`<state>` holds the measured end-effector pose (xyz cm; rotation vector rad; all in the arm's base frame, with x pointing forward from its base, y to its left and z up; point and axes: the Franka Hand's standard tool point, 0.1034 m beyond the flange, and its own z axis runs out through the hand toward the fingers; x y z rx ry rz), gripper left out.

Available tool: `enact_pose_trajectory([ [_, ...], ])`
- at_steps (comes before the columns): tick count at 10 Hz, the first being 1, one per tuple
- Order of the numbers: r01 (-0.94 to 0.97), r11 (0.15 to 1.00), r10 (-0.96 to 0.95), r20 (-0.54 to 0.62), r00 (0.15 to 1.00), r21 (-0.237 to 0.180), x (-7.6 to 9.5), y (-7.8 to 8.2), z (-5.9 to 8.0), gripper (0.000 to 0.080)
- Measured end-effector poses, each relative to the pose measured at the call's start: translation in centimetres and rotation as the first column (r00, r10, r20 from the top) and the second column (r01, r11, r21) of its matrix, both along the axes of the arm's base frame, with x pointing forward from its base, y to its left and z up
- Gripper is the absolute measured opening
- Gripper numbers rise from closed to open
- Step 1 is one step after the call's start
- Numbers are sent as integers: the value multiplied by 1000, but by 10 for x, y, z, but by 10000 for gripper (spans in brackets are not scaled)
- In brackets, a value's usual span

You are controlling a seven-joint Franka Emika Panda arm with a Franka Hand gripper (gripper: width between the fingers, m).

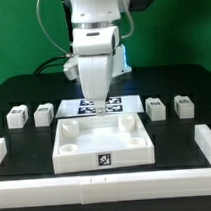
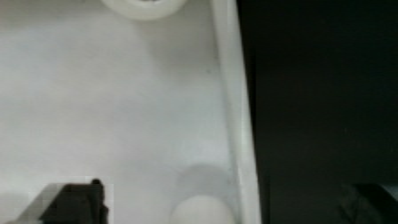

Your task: Assemble one leg

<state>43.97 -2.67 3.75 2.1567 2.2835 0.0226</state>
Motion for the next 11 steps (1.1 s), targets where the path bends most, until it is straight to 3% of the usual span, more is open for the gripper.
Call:
enact_pose_trajectory([
  [1, -137, 991, 137, -1, 991, 5, -2, -5, -12, 650],
  [3, -160, 987, 160, 2, 987, 2, 4, -6, -14, 650],
  [5, -161, 987, 161, -1, 987, 1, 3, -7, -15, 378],
  [6, -159, 987, 159, -1, 987, 1, 2, -7, -15, 378],
  [8, -158, 988, 158, -3, 988, 1, 2, -7, -15, 73],
  [11, -151, 989, 151, -2, 989, 0, 2, -9, -15, 57],
])
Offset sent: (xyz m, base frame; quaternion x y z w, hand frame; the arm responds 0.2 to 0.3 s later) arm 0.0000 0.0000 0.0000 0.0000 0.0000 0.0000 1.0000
